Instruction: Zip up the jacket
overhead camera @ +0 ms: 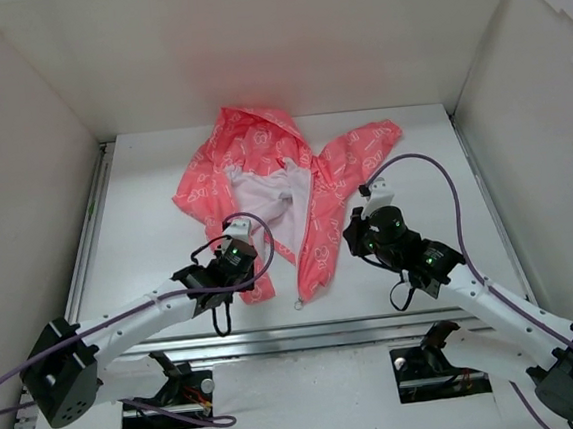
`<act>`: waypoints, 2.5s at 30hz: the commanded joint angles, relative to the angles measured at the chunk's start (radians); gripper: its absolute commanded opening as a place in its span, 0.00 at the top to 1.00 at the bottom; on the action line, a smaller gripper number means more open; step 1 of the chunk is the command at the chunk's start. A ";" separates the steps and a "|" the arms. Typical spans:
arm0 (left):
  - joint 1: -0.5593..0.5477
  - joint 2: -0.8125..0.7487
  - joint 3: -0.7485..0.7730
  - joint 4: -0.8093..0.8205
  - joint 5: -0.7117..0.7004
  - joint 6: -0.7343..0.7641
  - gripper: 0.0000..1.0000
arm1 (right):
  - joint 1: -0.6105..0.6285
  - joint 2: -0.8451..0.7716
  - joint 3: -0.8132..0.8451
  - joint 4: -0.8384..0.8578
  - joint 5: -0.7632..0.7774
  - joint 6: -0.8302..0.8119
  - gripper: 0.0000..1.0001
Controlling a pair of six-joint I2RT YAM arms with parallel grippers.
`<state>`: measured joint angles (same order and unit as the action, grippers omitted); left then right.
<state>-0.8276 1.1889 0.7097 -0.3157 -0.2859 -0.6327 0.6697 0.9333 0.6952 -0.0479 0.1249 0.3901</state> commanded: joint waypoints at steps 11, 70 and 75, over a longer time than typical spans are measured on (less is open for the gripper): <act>-0.080 0.156 0.145 -0.077 -0.042 -0.038 0.59 | 0.008 -0.028 -0.037 0.080 -0.028 0.027 1.00; 0.076 -0.380 -0.346 0.644 0.113 -0.283 1.00 | 0.087 0.495 0.113 0.662 -0.573 0.553 0.49; 0.076 -0.380 -0.337 0.652 0.143 -0.263 1.00 | 0.090 0.504 0.125 0.632 -0.547 0.533 0.56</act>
<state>-0.7570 0.8188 0.3515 0.2417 -0.1715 -0.9047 0.7494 1.4387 0.7650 0.5262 -0.4343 0.9241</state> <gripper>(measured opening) 0.006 0.456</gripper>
